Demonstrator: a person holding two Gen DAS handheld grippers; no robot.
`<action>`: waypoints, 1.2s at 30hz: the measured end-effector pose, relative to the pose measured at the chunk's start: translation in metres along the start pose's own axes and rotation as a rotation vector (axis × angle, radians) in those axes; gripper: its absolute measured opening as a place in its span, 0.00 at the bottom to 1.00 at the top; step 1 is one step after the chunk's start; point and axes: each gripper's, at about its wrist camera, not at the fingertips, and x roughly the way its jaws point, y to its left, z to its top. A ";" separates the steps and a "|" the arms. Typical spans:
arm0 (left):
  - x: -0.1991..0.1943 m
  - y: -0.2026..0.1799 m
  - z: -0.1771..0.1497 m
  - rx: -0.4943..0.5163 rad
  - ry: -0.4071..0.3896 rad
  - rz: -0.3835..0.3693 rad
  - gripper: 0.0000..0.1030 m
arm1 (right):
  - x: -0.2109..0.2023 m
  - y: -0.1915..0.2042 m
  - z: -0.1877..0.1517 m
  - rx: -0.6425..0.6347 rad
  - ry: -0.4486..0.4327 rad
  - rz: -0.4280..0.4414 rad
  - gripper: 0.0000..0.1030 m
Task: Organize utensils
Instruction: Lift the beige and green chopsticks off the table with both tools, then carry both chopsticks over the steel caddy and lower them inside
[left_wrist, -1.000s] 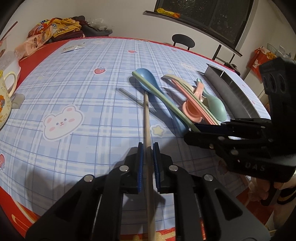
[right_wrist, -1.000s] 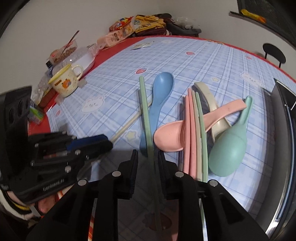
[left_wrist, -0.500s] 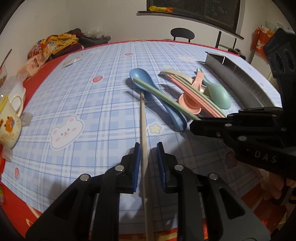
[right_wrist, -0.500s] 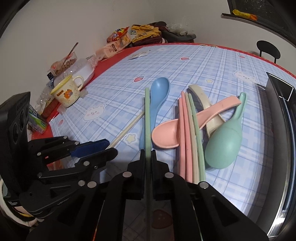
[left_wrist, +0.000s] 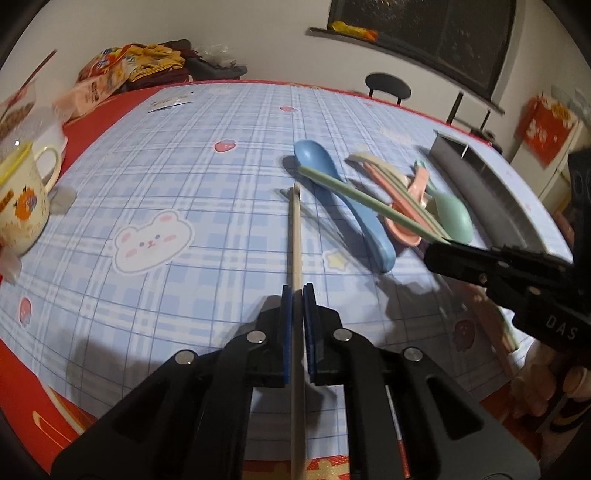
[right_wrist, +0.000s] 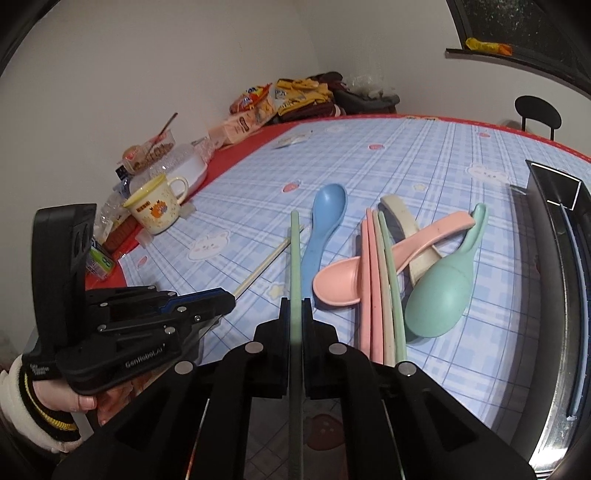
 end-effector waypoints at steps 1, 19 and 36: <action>-0.002 0.003 0.000 -0.017 -0.010 -0.006 0.10 | -0.001 0.000 0.000 -0.001 -0.007 0.004 0.06; -0.030 0.021 0.001 -0.120 -0.148 -0.064 0.10 | -0.028 -0.012 0.000 0.056 -0.135 0.025 0.06; -0.026 -0.114 0.067 -0.044 -0.134 -0.334 0.10 | -0.128 -0.116 -0.005 0.334 -0.383 -0.169 0.06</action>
